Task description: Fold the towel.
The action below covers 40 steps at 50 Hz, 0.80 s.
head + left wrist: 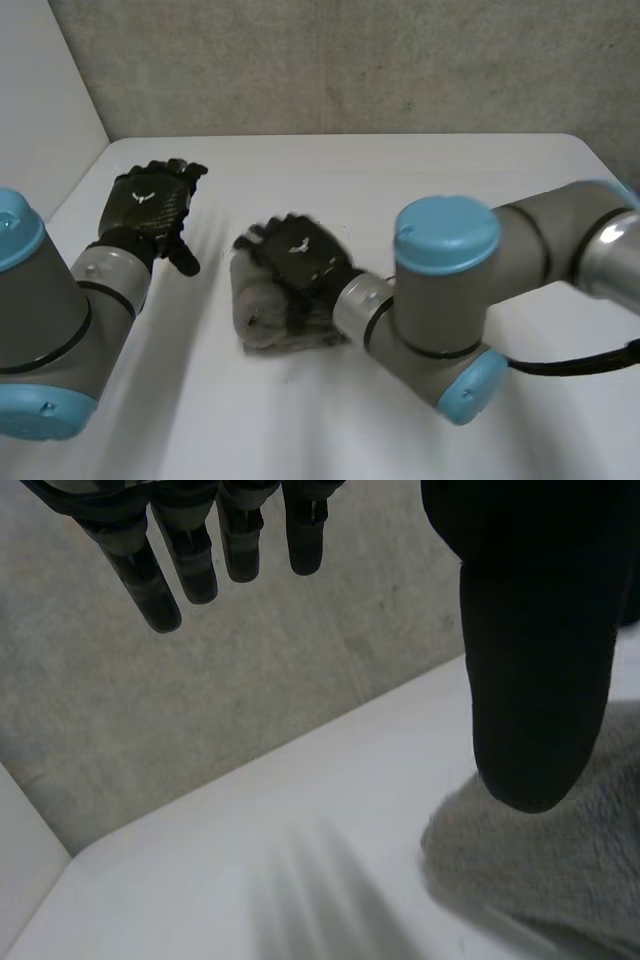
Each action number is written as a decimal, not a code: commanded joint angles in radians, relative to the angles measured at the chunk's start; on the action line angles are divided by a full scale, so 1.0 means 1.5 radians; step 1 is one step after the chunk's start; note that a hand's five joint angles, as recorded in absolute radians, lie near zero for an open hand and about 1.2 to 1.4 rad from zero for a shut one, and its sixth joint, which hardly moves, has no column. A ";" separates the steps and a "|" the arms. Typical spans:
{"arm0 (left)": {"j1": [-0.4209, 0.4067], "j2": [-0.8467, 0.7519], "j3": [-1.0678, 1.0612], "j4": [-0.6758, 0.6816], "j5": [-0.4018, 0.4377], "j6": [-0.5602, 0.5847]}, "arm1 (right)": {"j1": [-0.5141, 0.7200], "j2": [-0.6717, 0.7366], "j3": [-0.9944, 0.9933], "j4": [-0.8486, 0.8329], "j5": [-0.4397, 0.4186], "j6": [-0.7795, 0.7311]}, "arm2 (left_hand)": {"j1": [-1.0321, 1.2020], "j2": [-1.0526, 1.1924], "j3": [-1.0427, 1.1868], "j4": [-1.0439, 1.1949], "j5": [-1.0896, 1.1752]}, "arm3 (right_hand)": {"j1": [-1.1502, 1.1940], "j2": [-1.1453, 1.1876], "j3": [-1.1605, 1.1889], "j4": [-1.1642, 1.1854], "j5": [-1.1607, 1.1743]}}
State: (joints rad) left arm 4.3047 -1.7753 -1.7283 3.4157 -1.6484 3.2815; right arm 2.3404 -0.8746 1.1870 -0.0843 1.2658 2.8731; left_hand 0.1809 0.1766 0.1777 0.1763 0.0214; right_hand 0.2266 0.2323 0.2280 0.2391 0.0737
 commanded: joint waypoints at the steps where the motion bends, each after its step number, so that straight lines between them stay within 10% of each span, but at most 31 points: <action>1: -0.018 -0.021 0.067 -0.005 0.000 -0.070 | -0.072 -0.111 0.076 -0.003 0.049 0.110 | 0.020 0.023 0.022 0.023 0.010 | -0.035 -0.038 -0.036 -0.043 -0.049; 28: -0.081 -0.257 0.146 -0.137 -0.056 -0.111 | -0.128 0.101 -0.098 0.177 0.026 0.194 | 0.022 0.025 0.024 0.025 0.012 | -0.035 -0.038 -0.036 -0.043 -0.049; 40: -0.099 -0.166 0.172 -0.137 -0.048 -0.105 | -0.121 -0.017 -0.091 0.169 0.035 0.172 | 0.018 0.021 0.020 0.021 0.008 | -0.035 -0.038 -0.036 -0.043 -0.049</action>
State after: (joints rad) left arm 4.1785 -2.1126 -1.5161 3.2104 -1.7277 3.1231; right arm 2.1557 -0.7641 1.0309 0.1870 1.3071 3.1328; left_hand 0.1854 0.1853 0.1850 0.1861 0.0215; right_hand 0.2073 0.2211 0.2159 0.2331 0.0590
